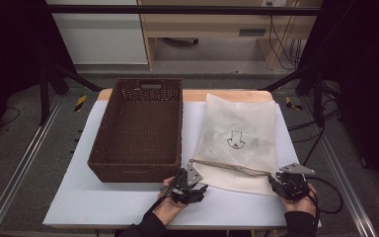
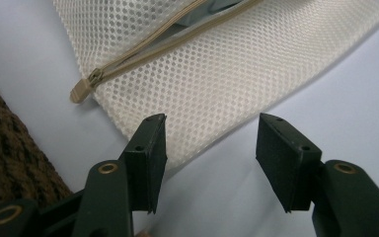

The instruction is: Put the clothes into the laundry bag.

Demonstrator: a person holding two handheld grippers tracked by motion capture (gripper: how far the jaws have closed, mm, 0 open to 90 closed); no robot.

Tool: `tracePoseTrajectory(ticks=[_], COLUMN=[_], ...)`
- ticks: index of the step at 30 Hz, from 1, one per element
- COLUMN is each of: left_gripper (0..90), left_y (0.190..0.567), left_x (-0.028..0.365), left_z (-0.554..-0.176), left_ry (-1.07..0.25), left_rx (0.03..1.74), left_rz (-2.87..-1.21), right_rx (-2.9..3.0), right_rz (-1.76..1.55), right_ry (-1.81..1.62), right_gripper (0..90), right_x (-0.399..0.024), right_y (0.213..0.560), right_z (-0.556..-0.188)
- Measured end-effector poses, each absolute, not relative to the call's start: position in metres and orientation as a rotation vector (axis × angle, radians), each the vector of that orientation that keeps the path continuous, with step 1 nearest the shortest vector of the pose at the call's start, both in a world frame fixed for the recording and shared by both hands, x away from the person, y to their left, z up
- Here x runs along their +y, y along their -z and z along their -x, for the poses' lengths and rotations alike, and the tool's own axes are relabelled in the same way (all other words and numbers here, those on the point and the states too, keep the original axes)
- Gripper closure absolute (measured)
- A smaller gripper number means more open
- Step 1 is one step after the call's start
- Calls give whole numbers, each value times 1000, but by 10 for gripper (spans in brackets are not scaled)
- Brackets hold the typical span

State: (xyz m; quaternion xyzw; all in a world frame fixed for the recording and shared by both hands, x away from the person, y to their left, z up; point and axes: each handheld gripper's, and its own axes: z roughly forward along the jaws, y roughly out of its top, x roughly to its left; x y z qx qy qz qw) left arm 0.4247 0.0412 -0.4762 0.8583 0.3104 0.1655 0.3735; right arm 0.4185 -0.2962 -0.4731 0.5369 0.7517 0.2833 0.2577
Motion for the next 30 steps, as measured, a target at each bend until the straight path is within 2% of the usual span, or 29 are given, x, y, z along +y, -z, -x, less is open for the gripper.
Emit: tracePoseTrajectory(ticks=[6,8,10,13,15,19,22,25,30], left_gripper=[445,441,424,410,409,435,467,555,832], left_y=[478,479,482,484,484,484,483,482,481], left_x=[41,39,35,29,26,27,26,25,24], left_z=[-421,-421,-421,-423,-427,-435,-435,-434,-430], left_ry=[-459,-486,-506,-531,-531,-437,-448,-455,-489], left_rx=[823,832,845,859,867,931,941,944,918], left_rz=[-2185,-2185,-2183,-2184,-2190,-2166,-2176,-2181,-2206], right_rx=[2017,1996,1977,1969,1978,1999,2005,1998,1999], right_rz=[-1411,-1422,-1431,-1483,-1498,-1522,-1532,-1551,-1543], right_ry=[-743,-763,-797,-850,-855,-857,-854,-850,-841], right_gripper=[646,595,482,404,402,450,483,521,574], right_x=[-299,-300,-302,-306,-308,-309,-309,-309,-311], right_y=[476,476,476,477,478,479,479,479,479], right_z=[-426,-427,-425,-421,-420,-420,-421,-420,-421])
